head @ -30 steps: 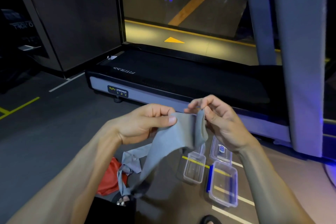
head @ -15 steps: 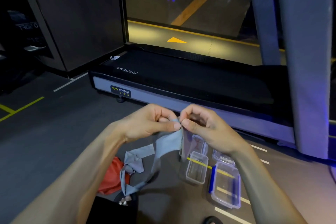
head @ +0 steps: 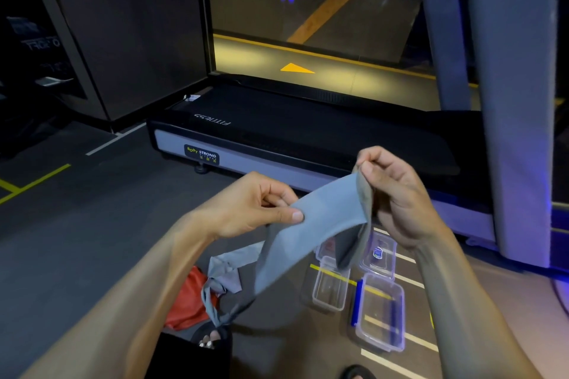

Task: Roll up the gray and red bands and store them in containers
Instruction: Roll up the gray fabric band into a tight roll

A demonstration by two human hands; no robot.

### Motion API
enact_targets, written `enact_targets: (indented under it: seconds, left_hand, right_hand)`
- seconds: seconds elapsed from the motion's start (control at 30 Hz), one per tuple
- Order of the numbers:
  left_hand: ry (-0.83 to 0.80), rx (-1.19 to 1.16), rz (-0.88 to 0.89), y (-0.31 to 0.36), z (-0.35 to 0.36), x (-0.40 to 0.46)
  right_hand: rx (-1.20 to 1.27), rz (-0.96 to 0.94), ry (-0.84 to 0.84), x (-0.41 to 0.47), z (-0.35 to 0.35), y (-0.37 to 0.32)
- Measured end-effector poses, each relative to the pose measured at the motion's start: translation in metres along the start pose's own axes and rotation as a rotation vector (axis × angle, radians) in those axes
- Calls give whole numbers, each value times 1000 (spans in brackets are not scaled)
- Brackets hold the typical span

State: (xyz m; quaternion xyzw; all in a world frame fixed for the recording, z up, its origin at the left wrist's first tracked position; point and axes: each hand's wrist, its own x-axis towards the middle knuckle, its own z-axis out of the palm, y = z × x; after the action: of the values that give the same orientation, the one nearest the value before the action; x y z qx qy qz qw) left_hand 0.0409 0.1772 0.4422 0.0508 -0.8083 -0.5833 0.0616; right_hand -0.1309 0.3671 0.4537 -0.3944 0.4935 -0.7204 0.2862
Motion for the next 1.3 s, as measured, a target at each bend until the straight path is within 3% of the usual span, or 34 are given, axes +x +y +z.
enact_targets:
  seconds: [0.3, 0.63, 0.83, 1.03, 1.3]
  left_hand:
    - [42, 22, -36, 0, 0, 0]
    - [-71, -57, -72, 4, -1, -2]
    - [-155, -455, -43, 6, -2, -3]
    - [-118, -457, -26, 2, 2, 3]
    - [-103, -238, 6, -5, 2, 5]
  right_hand:
    - [-138, -8, 15, -5, -14, 0]
    - [-286, 12, -21, -11, -19, 4]
    - [-29, 12, -111, -10, -6, 14]
    - [143, -17, -150, -7, 20, 11]
    - [-289, 28, -273, -3, 41, 24]
